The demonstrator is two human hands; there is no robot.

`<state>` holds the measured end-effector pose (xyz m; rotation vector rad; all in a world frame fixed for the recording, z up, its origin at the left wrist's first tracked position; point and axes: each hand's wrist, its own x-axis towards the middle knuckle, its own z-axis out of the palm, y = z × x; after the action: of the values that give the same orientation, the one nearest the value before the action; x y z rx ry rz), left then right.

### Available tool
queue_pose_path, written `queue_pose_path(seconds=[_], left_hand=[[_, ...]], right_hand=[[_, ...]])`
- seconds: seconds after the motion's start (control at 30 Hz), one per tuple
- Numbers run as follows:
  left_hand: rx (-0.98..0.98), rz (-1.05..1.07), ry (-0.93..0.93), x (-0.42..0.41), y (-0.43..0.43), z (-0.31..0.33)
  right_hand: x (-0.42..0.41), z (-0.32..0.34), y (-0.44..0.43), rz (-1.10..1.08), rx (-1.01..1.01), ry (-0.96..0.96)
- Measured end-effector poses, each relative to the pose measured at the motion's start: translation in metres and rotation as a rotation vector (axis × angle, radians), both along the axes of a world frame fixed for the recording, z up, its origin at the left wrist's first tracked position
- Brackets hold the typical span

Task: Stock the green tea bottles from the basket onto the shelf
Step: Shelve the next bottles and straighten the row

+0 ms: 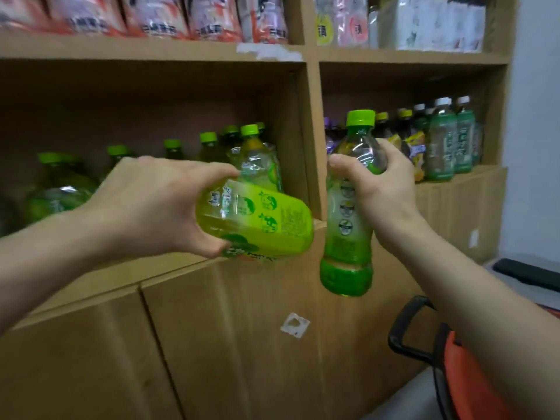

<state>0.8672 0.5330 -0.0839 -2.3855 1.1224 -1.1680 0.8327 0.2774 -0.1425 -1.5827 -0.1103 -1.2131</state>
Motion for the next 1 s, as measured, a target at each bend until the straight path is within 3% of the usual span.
queue_pose_path(seconds=[0.27,0.43,0.63,0.87,0.93,1.0], left_hand=[[0.207,0.296,-0.049,0.021,0.064,0.058],[0.455,0.371,0.032,0.052,0.074,0.075],[0.627,0.406,0.158,0.088,0.076,0.068],[0.434,0.284,0.142,0.095,0.074,0.042],[0.307,0.166,0.118,0.1,0.085,0.028],[0.051,-0.054,0.079,0.108,0.097,0.011]], right_hand=[[0.063,0.042,0.087,0.112,0.011,-0.119],[0.096,0.049,0.133,0.14,-0.025,-0.14],[0.133,0.034,0.162,0.133,-0.157,-0.009],[0.158,0.02,0.167,0.145,-0.19,0.078],[0.158,0.017,0.167,0.138,-0.193,0.062],[0.157,0.013,0.166,0.127,-0.234,0.072]])
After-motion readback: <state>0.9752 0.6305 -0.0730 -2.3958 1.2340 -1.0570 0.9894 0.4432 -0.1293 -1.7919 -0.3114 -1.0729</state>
